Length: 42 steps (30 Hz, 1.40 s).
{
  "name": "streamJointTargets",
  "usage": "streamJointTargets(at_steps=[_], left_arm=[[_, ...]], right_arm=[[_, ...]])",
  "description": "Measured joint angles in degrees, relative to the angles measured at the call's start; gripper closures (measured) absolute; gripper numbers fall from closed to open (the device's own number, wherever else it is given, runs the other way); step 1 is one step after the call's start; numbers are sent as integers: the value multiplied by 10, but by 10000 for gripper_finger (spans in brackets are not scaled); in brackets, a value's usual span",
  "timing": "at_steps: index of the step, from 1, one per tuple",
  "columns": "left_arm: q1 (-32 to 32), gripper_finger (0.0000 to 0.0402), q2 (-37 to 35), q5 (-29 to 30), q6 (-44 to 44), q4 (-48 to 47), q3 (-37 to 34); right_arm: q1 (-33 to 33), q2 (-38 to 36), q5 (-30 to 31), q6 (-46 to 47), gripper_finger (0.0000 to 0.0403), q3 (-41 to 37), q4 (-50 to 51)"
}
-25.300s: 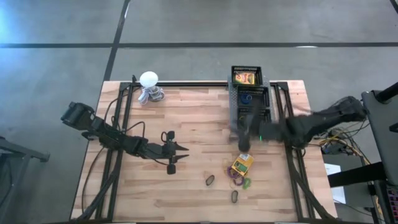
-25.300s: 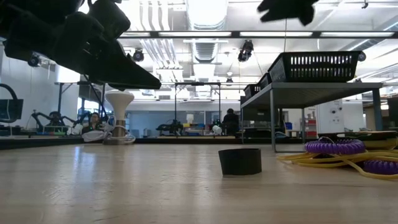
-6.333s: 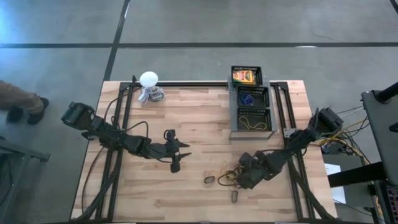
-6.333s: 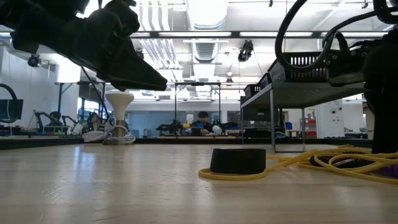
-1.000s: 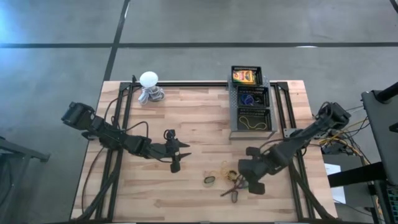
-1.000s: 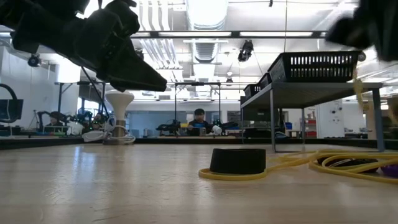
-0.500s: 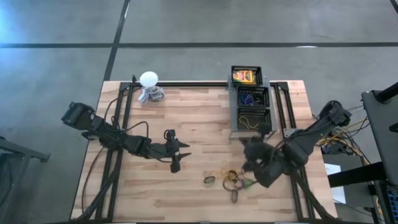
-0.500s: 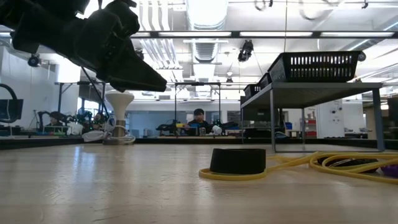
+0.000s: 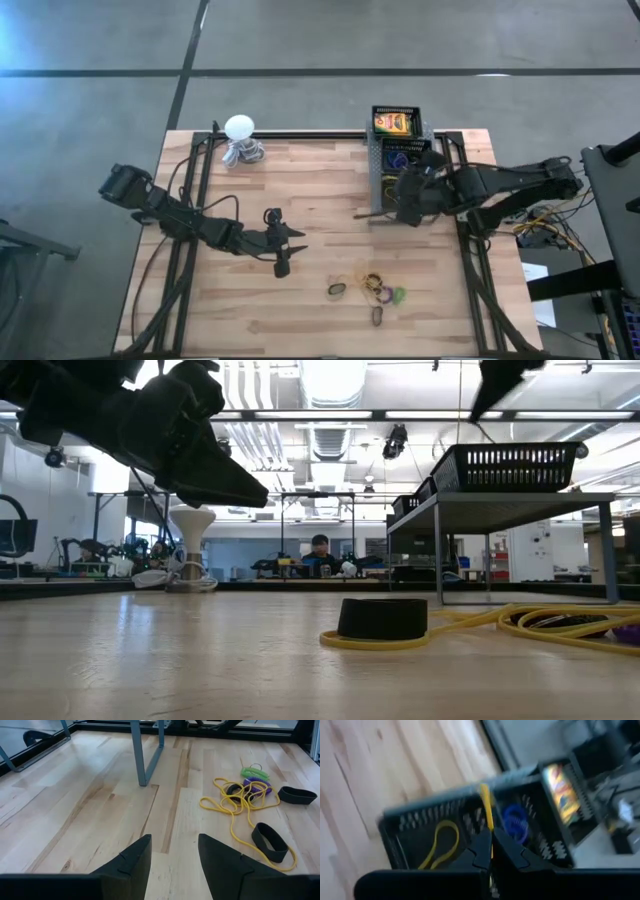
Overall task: Pick & Place Office Desk Supplies
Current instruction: Put the yellow rubber band into the bottom black bin on the shelf, then put the black rubber band into the bottom black bin on the shelf
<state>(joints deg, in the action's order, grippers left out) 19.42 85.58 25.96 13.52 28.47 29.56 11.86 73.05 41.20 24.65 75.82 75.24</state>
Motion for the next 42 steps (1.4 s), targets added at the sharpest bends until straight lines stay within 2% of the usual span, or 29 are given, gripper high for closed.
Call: streamJointTargets(at_steps=[6,14,21,26,31,37,42], left_arm=[[0,233,0,0,0,0,0],[0,233,0,0,0,0,0],[0,233,0,0,0,0,0],[0,233,0,0,0,0,0],[0,233,0,0,-2,0,0],[0,233,0,0,-2,0,0],[0,233,0,0,-1,0,0]], right_arm=[[-14,-46,-84,1,394,-74,-1],[-14,-88,-78,72,390,-115,-5],[-14,-115,-76,136,332,-104,-7],[-5,-107,-62,161,294,-96,-26],[54,-78,-66,130,283,-96,-154],[165,-6,-66,24,296,-96,-369],[223,82,-67,6,308,-97,-422]])
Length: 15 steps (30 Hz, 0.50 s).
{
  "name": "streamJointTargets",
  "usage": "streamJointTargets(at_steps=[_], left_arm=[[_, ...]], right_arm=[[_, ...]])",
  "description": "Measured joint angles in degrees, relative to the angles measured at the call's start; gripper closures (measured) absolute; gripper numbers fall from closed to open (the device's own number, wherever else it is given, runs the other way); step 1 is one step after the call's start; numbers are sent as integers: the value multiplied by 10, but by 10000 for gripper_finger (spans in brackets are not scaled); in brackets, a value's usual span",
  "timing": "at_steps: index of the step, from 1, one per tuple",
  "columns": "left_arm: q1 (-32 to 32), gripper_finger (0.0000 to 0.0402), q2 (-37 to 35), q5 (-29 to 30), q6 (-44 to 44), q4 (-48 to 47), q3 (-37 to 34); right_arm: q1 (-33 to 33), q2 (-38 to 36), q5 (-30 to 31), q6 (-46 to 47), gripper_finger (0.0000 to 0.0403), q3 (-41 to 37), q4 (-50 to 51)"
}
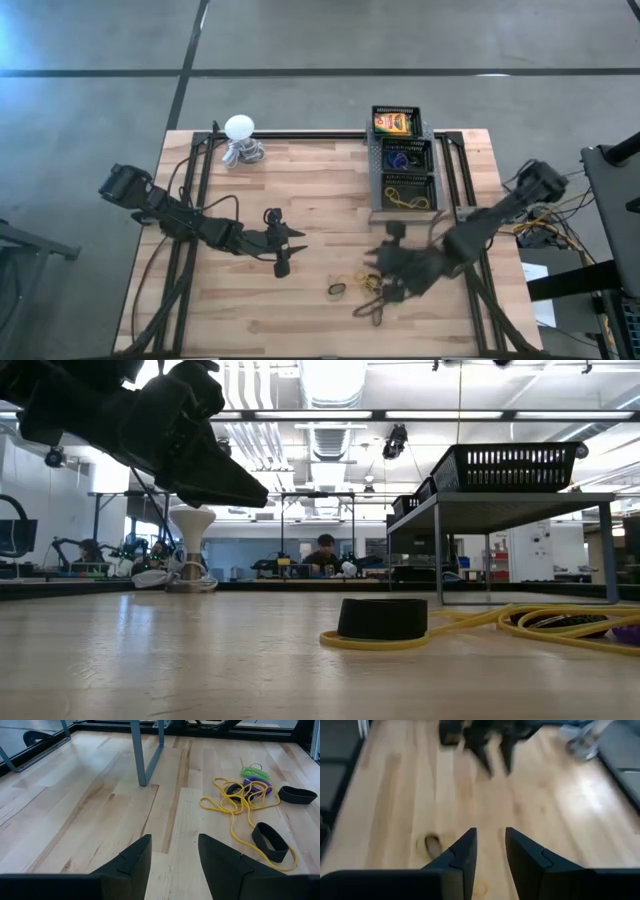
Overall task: Pick & Place Office Desk Supplies
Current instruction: Put the black rubber band into the bottom black bin on the shelf
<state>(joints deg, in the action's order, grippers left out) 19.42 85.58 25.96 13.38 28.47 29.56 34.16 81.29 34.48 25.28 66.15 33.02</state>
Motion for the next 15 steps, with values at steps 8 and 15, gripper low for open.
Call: streamJointTargets(at_steps=[8,15], left_arm=[[0,233,0,0,1,0,0],[0,233,0,0,2,0,0]], right_arm=[[8,171,-77,113,306,-1,-60],[-41,248,-189,46,248,-1,-176]])
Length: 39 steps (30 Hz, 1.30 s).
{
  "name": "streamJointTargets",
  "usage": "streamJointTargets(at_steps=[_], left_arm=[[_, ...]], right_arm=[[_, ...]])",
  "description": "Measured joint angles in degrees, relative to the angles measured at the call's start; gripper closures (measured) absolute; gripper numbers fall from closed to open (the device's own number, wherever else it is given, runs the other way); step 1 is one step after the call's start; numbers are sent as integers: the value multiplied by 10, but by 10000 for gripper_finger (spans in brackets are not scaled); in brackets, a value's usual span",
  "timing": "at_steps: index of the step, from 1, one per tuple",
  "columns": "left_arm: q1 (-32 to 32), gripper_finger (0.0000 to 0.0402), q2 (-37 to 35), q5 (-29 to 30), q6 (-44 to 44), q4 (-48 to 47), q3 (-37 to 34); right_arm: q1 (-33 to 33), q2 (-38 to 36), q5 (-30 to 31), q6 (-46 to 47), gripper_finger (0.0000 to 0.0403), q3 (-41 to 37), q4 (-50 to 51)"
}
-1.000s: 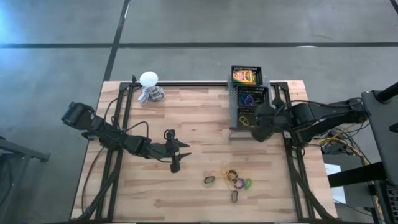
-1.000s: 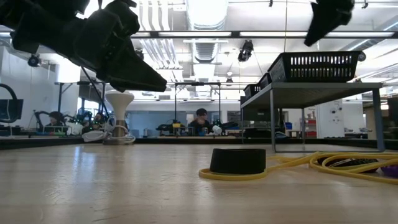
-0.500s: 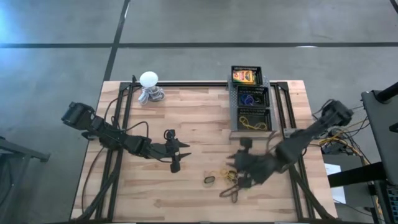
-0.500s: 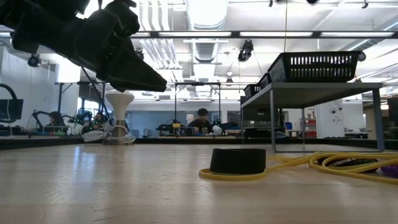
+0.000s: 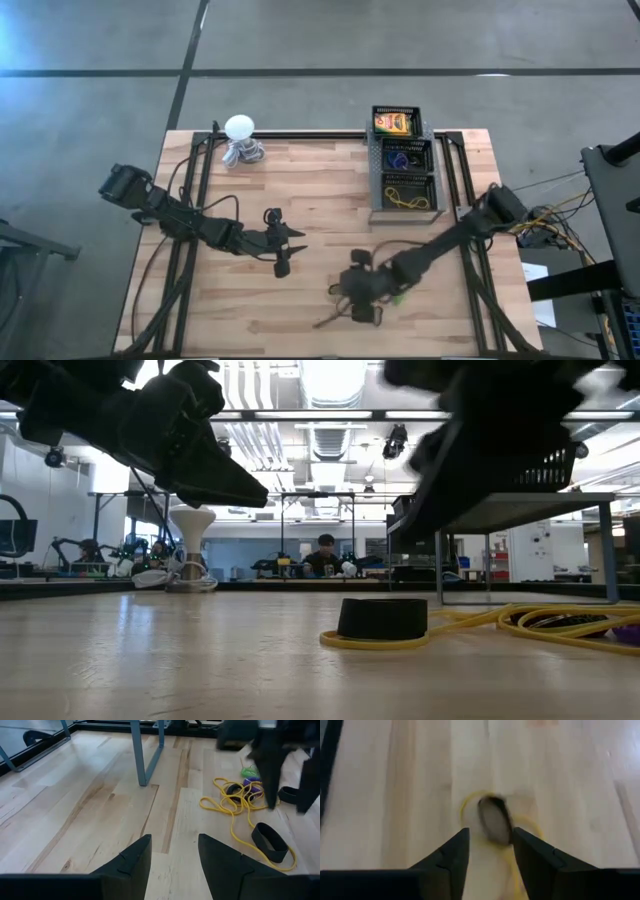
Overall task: Pick & Place Office Desk Supplies
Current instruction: Put the black rubber band into the bottom black bin on the shelf
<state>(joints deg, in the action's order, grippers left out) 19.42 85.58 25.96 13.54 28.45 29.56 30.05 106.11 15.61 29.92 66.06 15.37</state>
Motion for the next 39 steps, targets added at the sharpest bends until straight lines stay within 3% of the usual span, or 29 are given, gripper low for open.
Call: streamJointTargets(at_steps=[5,16,22,33,36,39], left_arm=[[0,233,0,0,0,0,0],[0,233,0,0,0,-6,0],[0,233,0,0,0,-6,0],[0,233,0,0,0,-8,0],[0,233,0,0,0,-9,0],[0,233,0,0,0,-9,0]], right_arm=[[-35,23,-76,-102,209,0,-46],[-51,76,-115,-154,196,1,-56],[-48,76,-114,-151,243,1,-53],[-33,1,-111,-149,379,-1,-8],[-25,-17,-95,-151,389,0,2],[-17,-43,-42,-147,390,1,26]])
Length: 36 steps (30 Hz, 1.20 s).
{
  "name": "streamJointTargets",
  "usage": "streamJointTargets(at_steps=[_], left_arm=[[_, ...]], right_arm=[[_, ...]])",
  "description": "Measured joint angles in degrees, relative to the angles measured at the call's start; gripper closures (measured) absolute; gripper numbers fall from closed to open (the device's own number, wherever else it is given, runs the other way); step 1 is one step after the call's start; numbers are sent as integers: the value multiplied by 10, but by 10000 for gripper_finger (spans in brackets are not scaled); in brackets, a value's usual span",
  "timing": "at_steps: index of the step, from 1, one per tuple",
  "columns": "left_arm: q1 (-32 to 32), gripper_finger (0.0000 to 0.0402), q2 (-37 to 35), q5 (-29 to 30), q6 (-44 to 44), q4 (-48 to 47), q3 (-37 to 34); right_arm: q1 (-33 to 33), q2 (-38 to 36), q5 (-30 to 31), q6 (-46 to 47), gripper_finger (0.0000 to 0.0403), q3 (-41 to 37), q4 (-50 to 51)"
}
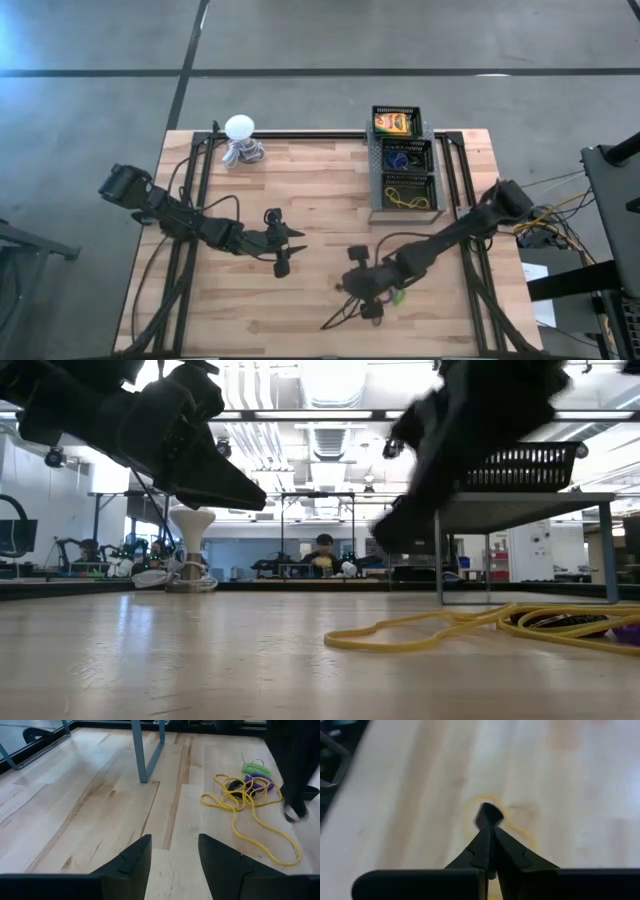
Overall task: Pick & Place Office Desk Supplies
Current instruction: Put the black rubber band into the bottom black bin on the shelf
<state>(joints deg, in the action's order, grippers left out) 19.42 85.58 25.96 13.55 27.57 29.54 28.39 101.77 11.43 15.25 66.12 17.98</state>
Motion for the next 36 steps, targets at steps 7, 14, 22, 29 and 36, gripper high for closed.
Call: streamJointTargets(at_steps=[7,14,22,29,36], left_arm=[[0,233,0,0,0,0,0],[0,233,0,0,0,2,0],[0,233,0,0,0,2,0],[0,233,0,0,0,1,0],[0,233,0,0,0,1,0]], right_arm=[[38,-124,258,22,390,54,156],[6,-265,354,203,390,85,433],[-54,-381,299,298,390,3,528],[-78,-434,318,325,390,-82,522],[-87,-460,336,344,370,-127,516]])
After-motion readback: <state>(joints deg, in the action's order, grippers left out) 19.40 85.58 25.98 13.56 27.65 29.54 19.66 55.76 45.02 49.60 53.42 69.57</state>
